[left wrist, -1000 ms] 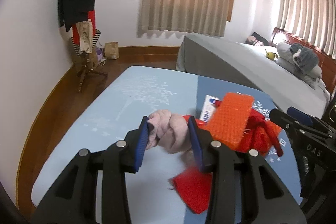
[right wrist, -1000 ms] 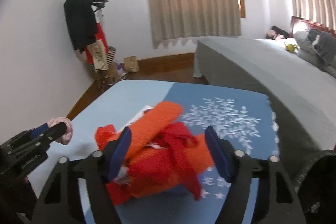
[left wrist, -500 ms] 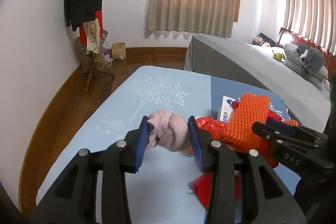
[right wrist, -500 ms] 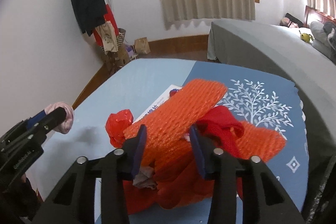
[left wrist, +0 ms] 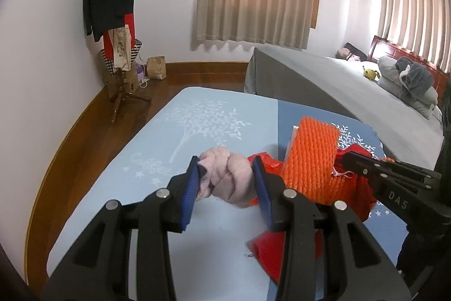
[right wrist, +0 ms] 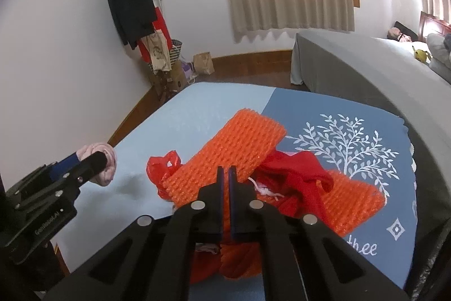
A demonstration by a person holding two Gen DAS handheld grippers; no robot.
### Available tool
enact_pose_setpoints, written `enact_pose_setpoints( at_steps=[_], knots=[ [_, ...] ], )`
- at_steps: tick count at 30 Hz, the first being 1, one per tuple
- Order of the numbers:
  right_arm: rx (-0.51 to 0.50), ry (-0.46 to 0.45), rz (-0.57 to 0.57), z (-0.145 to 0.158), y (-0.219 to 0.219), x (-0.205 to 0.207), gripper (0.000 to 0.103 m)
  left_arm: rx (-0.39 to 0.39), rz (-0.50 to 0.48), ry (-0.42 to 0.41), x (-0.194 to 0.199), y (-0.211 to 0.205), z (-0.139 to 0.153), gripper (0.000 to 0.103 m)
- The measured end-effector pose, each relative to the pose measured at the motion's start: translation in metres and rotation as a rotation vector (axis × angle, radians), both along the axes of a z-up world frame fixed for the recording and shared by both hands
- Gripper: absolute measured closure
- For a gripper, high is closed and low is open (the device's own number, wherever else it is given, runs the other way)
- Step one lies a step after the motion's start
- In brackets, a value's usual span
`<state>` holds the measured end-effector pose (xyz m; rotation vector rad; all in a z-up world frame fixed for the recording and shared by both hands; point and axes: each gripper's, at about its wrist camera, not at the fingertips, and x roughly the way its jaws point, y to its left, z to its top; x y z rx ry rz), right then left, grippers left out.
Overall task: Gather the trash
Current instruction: 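Lift the orange mesh sleeve with the right tool while the left tool holds the pink ball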
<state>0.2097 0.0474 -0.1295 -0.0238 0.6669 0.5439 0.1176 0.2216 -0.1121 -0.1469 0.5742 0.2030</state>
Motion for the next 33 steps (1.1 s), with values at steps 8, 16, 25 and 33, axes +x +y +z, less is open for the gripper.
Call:
enact_pose_setpoints(
  at_steps=[8, 16, 25, 33],
  knots=[
    [-0.023, 0.071, -0.043, -0.019, 0.012, 0.022, 0.059, 0.012, 0.022, 0.021, 0.001, 0.01, -0.009, 0.066],
    [0.011, 0.104, 0.011, -0.027, 0.015, 0.033, 0.094, 0.005, 0.038, 0.033, 0.006, 0.019, -0.014, 0.066],
    [0.073, 0.026, 0.027, 0.009, -0.006, 0.012, 0.095, 0.001, 0.025, 0.018, 0.002, 0.015, -0.005, 0.066],
    [0.089, -0.024, 0.0, 0.041, -0.035, -0.013, 0.096, 0.01, -0.024, -0.01, -0.002, -0.007, 0.015, 0.066]
  ],
)
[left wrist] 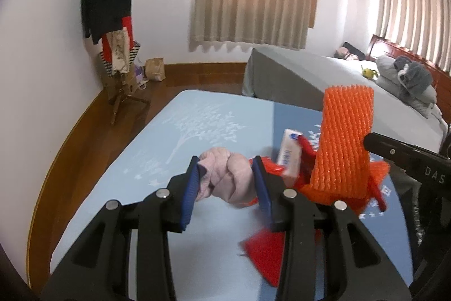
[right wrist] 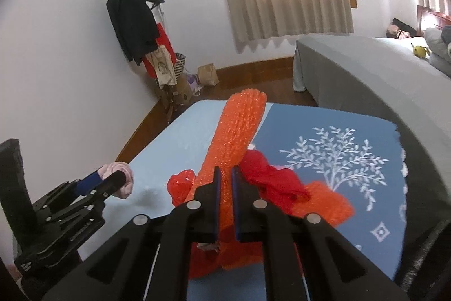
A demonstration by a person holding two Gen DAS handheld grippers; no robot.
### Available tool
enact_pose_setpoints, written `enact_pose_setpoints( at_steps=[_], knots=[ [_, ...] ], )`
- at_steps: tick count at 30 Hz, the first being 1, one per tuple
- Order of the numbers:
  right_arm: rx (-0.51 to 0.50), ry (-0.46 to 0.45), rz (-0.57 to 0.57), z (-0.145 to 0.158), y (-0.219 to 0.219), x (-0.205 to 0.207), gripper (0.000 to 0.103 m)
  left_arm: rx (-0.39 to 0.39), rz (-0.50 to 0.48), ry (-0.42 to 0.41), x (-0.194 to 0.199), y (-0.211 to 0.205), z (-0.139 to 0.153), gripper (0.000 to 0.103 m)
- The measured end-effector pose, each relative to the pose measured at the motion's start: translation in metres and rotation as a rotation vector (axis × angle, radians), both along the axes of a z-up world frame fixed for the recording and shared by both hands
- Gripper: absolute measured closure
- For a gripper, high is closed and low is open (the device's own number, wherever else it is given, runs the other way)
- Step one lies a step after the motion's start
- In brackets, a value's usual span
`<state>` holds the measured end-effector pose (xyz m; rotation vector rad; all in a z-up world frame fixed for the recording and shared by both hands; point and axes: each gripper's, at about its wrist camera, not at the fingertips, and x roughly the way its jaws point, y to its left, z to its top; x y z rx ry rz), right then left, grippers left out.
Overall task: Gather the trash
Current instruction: 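Lift the orange mesh sleeve with the right tool while the left tool holds the pink ball, then move both tools over the black bin and open them to drop the items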
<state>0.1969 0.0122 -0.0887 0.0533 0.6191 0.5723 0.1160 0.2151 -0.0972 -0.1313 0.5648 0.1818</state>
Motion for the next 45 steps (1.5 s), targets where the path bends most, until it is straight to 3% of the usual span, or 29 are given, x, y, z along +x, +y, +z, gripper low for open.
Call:
enact_pose_setpoints(
  at_steps=[12, 20, 35, 45],
  knots=[
    [0.002, -0.08, -0.119, 0.034, -0.085, -0.046, 0.096, -0.012, -0.149, -0.045, -0.001, -0.078, 0.026, 0.066],
    [-0.005, -0.091, -0.257, 0.038, -0.156, -0.068, 0.096, -0.019, -0.275, -0.052, 0.001, -0.144, 0.029, 0.066],
    [-0.064, -0.047, -0.527, 0.017, -0.286, -0.115, 0.096, -0.064, -0.566, -0.041, -0.001, -0.278, 0.011, 0.066],
    [-0.085, -0.004, -0.663, -0.003, -0.34, -0.141, 0.096, -0.078, -0.725, -0.01, -0.004, -0.355, -0.013, 0.066]
  ],
)
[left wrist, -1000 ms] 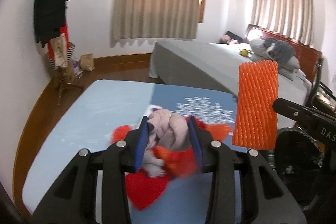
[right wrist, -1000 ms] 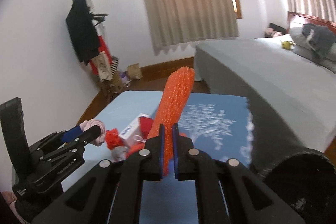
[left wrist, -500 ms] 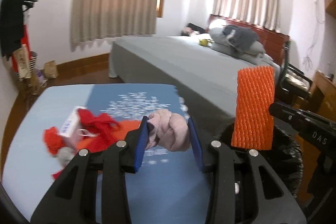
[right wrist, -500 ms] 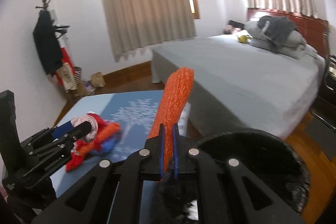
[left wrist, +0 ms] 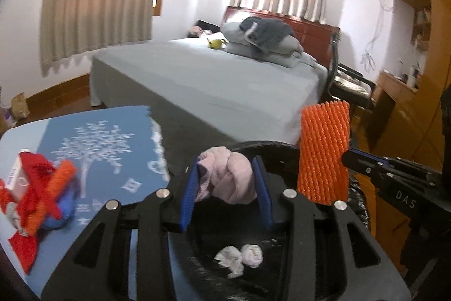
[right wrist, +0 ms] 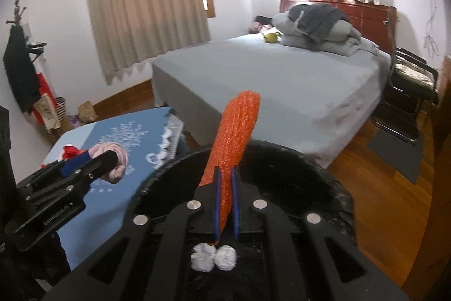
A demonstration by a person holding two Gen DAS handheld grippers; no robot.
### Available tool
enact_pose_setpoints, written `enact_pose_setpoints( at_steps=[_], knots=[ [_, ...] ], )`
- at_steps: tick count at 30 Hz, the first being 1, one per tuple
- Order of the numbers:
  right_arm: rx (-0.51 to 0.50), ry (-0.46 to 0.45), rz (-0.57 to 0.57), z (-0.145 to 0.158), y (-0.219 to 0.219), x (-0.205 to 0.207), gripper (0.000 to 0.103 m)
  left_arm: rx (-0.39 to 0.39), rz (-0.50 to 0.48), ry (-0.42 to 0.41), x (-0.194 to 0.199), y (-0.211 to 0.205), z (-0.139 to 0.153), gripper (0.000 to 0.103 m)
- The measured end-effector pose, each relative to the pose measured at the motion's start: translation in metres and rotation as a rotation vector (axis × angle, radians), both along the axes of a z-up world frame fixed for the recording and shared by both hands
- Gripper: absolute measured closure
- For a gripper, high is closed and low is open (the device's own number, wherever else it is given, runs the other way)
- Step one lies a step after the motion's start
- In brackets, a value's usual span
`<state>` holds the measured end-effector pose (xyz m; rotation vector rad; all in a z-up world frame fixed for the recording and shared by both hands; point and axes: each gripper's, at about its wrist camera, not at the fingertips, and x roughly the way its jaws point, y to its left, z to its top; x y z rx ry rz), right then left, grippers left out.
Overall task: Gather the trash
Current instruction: 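Move both tools over the black bin and open them to drop the items, then return to the pile and grasp the red plastic bag with the left tool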
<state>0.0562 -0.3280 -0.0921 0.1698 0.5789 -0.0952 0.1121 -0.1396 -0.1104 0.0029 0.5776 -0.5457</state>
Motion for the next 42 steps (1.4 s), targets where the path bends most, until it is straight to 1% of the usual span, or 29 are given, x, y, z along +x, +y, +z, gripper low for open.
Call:
enact_pose_setpoints(
  at_steps=[4, 9, 11, 13, 14, 15, 16, 17, 18, 19, 21, 23, 25, 32, 42],
  knots=[
    [0.003, 0.009, -0.033, -0.005, -0.016, -0.006, 0.096, 0.006, -0.045, 0.02, 0.0, -0.019, -0.012, 0.066],
    [0.007, 0.023, -0.057, -0.01, -0.023, -0.005, 0.096, 0.001, -0.067, 0.039, 0.003, -0.022, -0.017, 0.059],
    [0.004, 0.032, -0.065, -0.012, -0.022, -0.004, 0.095, -0.002, -0.062, 0.037, 0.004, -0.019, -0.018, 0.048],
    [0.006, 0.041, -0.075, -0.015, -0.024, -0.001, 0.094, -0.004, -0.048, 0.032, 0.005, -0.014, -0.014, 0.044],
    [0.007, 0.043, -0.077, -0.015, -0.024, -0.002, 0.089, -0.001, -0.035, 0.027, 0.006, -0.01, -0.013, 0.041],
    [0.006, 0.046, -0.081, -0.016, -0.023, -0.001, 0.078, 0.002, -0.018, 0.021, 0.007, -0.004, -0.01, 0.039],
    [0.003, 0.045, -0.083, -0.017, -0.023, -0.001, 0.07, 0.006, -0.001, 0.013, 0.007, 0.002, -0.009, 0.034],
    [0.0, 0.043, -0.086, -0.017, -0.022, -0.001, 0.058, 0.01, 0.014, 0.006, 0.008, 0.006, -0.007, 0.029],
    [-0.007, 0.035, -0.089, -0.015, -0.02, -0.001, 0.049, 0.017, 0.039, -0.005, 0.008, 0.014, -0.006, 0.027],
    [-0.013, 0.028, -0.09, -0.014, -0.019, -0.001, 0.043, 0.024, 0.062, -0.015, 0.008, 0.022, -0.004, 0.024],
    [-0.031, 0.007, -0.097, -0.012, -0.013, -0.002, 0.016, 0.034, 0.1, -0.029, 0.009, 0.035, 0.001, 0.019],
    [-0.036, -0.021, -0.097, -0.007, -0.007, -0.002, 0.006, 0.044, 0.142, -0.043, 0.009, 0.05, 0.006, 0.016],
    [-0.032, -0.037, -0.086, -0.003, -0.002, 0.0, 0.006, 0.057, 0.19, -0.051, 0.01, 0.068, 0.01, 0.012],
    [-0.02, -0.065, -0.006, 0.006, 0.037, 0.021, 0.006, 0.082, 0.319, -0.066, 0.008, 0.122, 0.021, 0.012],
    [-0.002, -0.082, 0.149, 0.007, 0.118, 0.062, 0.006, 0.116, 0.476, -0.071, 0.002, 0.203, 0.021, 0.012]
  ],
)
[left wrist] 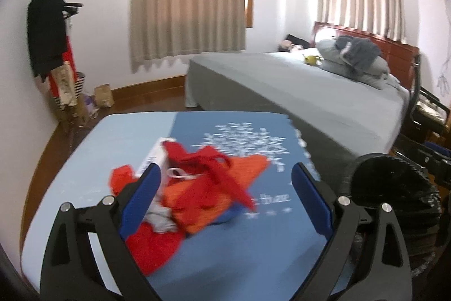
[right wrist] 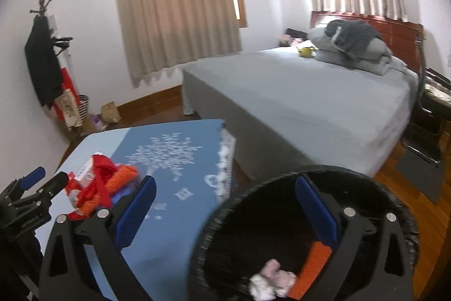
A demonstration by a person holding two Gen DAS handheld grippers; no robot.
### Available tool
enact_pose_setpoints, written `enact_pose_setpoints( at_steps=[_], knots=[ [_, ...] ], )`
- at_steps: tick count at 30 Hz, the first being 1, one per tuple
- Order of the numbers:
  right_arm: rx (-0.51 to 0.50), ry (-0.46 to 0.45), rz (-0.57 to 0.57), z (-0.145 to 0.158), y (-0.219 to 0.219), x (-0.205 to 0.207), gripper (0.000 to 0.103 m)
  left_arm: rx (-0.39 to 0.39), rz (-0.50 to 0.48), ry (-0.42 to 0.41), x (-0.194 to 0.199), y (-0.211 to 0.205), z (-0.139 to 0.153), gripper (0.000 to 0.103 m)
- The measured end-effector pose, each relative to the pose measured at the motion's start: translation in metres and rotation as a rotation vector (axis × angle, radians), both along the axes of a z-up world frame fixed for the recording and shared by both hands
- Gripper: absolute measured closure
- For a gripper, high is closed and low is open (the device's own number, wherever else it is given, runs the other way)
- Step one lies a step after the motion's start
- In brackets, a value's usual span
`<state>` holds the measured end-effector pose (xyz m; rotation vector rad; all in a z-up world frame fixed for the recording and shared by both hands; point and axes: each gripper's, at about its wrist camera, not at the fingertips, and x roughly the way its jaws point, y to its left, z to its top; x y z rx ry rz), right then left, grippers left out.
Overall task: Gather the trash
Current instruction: 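Return to the pile and grasp the red plastic bag with the left tool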
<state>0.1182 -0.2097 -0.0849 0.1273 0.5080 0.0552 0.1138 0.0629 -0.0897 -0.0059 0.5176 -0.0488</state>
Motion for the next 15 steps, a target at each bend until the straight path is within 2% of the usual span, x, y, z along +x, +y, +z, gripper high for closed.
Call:
enact_pose_setpoints(
  at_steps=[15],
  knots=[
    [-0.032, 0.002, 0.133, -0.013, 0.09, 0.056, 0.006, 0.017, 0.203, 0.042, 0.025, 0.11, -0.024, 0.012]
  ],
)
